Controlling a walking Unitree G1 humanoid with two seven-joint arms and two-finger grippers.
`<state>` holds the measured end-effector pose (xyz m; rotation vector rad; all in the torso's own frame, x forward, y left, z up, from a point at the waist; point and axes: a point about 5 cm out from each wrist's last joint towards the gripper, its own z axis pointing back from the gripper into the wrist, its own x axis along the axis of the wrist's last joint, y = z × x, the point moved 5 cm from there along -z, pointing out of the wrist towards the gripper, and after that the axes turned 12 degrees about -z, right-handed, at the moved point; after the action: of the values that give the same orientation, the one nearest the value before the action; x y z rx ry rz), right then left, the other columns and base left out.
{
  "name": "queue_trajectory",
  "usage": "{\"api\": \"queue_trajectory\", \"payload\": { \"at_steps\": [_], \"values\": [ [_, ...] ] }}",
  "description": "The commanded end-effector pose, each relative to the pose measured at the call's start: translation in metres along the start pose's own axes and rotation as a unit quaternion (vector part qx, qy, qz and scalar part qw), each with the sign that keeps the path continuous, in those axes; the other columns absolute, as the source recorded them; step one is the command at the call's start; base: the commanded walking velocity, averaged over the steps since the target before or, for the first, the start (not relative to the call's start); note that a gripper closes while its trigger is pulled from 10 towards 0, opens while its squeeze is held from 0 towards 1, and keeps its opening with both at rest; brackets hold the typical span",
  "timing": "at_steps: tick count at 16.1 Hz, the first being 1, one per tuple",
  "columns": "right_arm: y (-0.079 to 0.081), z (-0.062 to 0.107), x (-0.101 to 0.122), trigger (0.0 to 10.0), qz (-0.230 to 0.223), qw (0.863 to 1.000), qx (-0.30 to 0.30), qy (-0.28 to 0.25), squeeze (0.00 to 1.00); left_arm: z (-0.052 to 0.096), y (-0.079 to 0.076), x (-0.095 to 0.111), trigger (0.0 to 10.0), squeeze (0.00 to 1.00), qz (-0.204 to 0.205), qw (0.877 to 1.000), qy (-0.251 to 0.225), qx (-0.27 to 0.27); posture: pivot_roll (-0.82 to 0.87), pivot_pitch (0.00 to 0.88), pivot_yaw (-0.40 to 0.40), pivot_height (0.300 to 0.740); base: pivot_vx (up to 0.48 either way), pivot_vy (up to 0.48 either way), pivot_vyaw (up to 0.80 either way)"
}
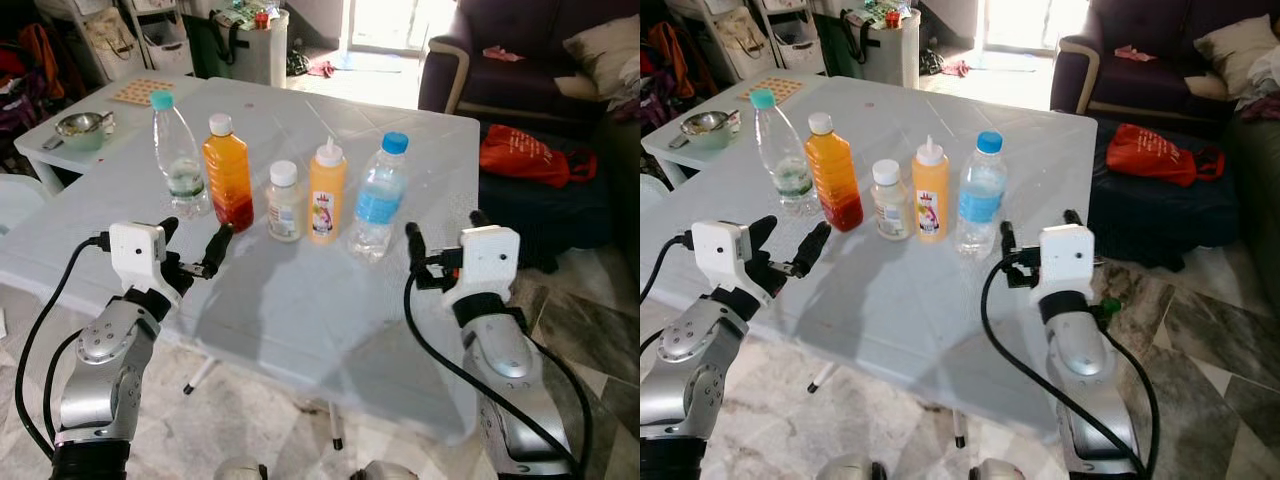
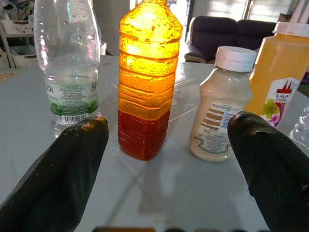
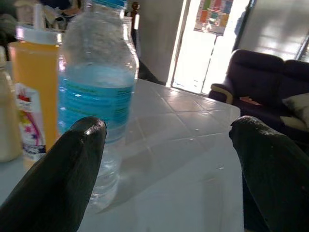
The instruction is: Restocking fridge
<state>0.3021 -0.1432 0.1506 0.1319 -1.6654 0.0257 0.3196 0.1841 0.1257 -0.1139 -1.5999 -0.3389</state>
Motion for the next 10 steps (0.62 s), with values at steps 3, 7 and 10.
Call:
{"api": "queue_trajectory", "payload": {
  "at_steps": [3,7,10],
  "values": [
    [0.021,-0.011,0.030,10.0,-0.003,0.998,0.049,-0.048,0.00,-0.003,-0.002,0.001,10.0,0.00,-0.005,1.000,0.003,-0.011,0.03,0.021,0.007,0.740,0.000,0.000,0.00],
    [0.030,-0.025,0.048,10.0,-0.002,0.994,0.077,-0.074,0.00,-0.005,-0.003,0.000,10.0,0.00,-0.008,1.000,0.004,-0.014,0.03,0.019,0.006,0.740,0.000,0.000,0.00],
    [0.033,-0.032,0.051,10.0,0.001,0.993,0.088,-0.077,0.00,-0.006,-0.002,0.001,10.0,0.00,-0.010,1.000,0.004,-0.014,0.04,0.019,0.004,0.740,0.000,0.000,0.00]
  ]
}}
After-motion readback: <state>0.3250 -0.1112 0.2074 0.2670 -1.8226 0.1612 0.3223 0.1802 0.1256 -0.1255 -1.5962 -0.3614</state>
